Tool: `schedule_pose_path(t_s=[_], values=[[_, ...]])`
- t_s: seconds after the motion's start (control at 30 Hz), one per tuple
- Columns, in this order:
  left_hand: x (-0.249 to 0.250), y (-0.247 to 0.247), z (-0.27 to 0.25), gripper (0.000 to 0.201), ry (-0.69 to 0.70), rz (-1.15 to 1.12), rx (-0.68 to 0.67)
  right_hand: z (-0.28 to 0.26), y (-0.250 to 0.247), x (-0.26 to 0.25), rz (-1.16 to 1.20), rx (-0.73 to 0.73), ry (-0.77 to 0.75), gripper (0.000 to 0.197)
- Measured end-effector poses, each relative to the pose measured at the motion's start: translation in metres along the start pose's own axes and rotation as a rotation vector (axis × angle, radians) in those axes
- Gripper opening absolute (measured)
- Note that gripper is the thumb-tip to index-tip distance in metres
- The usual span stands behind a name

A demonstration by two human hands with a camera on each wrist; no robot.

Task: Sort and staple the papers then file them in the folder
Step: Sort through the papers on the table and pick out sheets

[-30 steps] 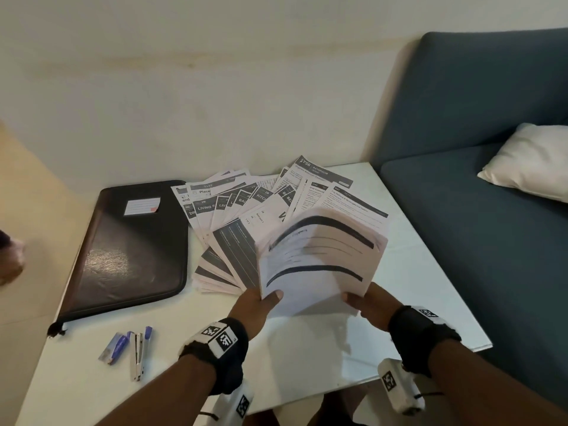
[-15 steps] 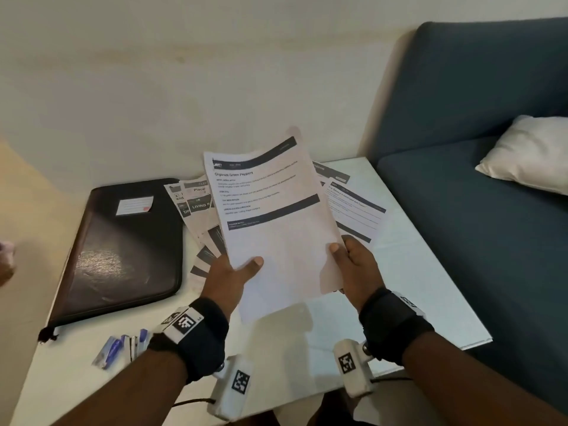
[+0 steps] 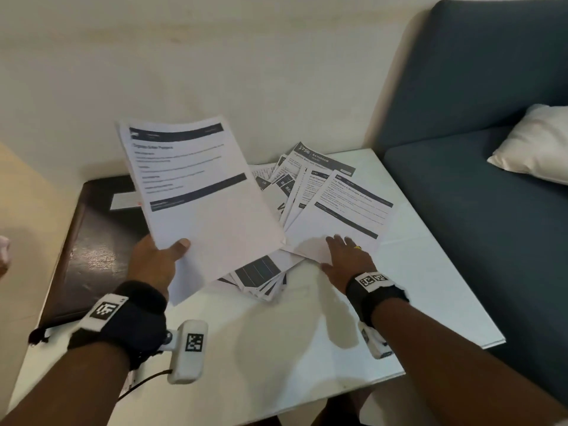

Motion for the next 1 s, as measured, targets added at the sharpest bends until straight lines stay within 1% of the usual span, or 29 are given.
schedule_pose_path(t_s=[0.07,0.1,0.13,0.17,0.27,0.33,0.37,0.47,0.57,0.67,0.73,0.77,0.83,0.93,1.0], values=[[0.0,-0.003,0.004,0.035,-0.009,0.0,-0.001,0.015,0.008,-0.003,-0.085,-0.079,-0.003,0.088],[-0.001,-0.003,0.005,0.034,-0.015,-0.007,-0.003,0.021,0.012,-0.005,-0.099,-0.102,-0.001,0.092],[-0.001,-0.002,0.006,0.033,-0.024,-0.016,-0.003,0.025,0.015,-0.006,-0.104,-0.109,-0.002,0.091],[-0.002,-0.001,0.006,0.032,-0.04,-0.03,-0.001,0.027,0.016,-0.007,-0.109,-0.113,-0.011,0.084],[-0.003,0.001,0.006,0.025,-0.072,-0.052,-0.012,0.028,0.012,-0.011,-0.15,-0.092,-0.051,0.055],[-0.003,0.002,0.006,0.023,-0.07,-0.051,-0.02,0.027,0.006,-0.01,-0.165,-0.025,-0.063,0.037],[-0.003,0.003,0.006,0.022,-0.072,-0.051,-0.021,0.025,0.002,-0.009,-0.166,-0.001,-0.054,0.032],[-0.001,0.004,0.003,0.02,-0.08,-0.055,-0.022,0.02,-0.01,-0.006,-0.153,0.015,-0.031,0.029],[0.003,0.004,0.002,0.025,-0.082,-0.078,-0.018,0.013,-0.02,-0.002,-0.133,0.026,-0.034,0.028],[0.013,0.004,-0.003,0.027,-0.056,-0.097,-0.026,-0.001,-0.028,0.003,-0.15,0.025,-0.04,0.019],[0.022,0.003,-0.011,0.029,-0.029,-0.119,-0.03,-0.014,-0.036,0.006,-0.177,0.041,-0.082,0.015],[0.028,0.002,-0.016,0.029,-0.014,-0.125,-0.033,-0.022,-0.04,0.006,-0.182,0.047,-0.112,0.017],[0.036,0.0,-0.026,0.024,-0.007,-0.137,-0.036,-0.039,-0.037,0.003,-0.185,0.002,-0.197,0.027],[0.049,-0.009,-0.046,0.019,0.01,-0.146,-0.023,-0.072,-0.017,-0.006,-0.252,-0.151,-0.406,0.055],[0.055,-0.012,-0.057,0.022,0.017,-0.172,-0.012,-0.093,-0.003,-0.009,-0.329,-0.218,-0.541,0.063]])
Point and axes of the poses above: each hand's wrist, its own z-axis towards the middle knuckle, its own y-axis out of the palm, x = y × z, the point moved 2 cm from there along z, towards the middle knuckle, and after that the axes turned 15 degrees about -z, right-handed, at the moved point
